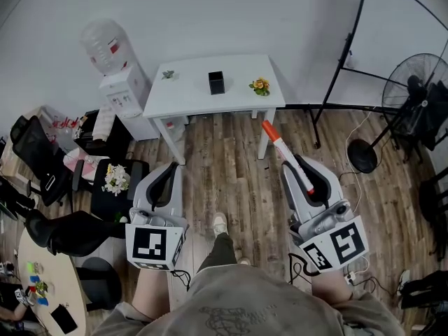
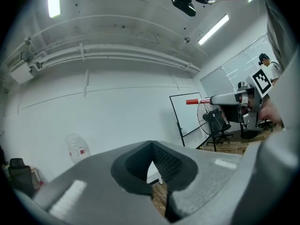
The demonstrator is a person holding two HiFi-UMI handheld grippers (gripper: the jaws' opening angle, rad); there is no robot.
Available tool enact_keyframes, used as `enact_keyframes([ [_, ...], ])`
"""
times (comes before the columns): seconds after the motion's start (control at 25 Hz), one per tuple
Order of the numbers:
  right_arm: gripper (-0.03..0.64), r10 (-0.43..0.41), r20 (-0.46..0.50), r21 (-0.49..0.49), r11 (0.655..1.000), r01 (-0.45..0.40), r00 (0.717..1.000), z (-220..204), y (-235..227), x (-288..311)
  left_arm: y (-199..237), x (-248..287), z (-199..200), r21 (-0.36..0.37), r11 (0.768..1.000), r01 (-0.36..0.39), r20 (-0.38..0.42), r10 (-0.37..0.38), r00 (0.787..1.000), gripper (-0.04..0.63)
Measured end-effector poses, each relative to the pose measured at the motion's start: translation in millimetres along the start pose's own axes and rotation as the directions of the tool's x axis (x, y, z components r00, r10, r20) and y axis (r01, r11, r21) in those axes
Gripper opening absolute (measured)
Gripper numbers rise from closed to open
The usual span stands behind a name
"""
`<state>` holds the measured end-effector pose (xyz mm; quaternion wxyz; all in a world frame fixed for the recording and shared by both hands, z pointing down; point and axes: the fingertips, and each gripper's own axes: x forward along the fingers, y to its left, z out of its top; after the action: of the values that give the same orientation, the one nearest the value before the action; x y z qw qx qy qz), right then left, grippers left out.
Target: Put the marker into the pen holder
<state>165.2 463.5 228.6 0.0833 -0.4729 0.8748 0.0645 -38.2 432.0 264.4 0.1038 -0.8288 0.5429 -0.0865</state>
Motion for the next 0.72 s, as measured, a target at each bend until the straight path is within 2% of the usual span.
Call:
enact_keyframes([
  [0.32,0.101,0.009,-0.043,-0.004,1.0,-0.01,0.999,-25.0,-21.4,46.5,23.8,45.9,-17.1,-0.011,1.0,0.005,-0.01,-0.005,1.0,0.0],
  [0.52,0.1,-0.01,-0.082,-0.024,1.0,0.008,0.997,-43.6,-46.2,102.0,54.4,96.8,-24.5,0.026,1.0,0.002,-0.021,-0.001,1.0,0.0],
  [0.72,0.1,-0.028,-0.108,-0.042,0.999,0.024,0.994,-53.5,-73.6,164.7,91.4,156.3,-23.1,0.041,0.999,0.031,-0.011,-0.031,0.999,0.0],
])
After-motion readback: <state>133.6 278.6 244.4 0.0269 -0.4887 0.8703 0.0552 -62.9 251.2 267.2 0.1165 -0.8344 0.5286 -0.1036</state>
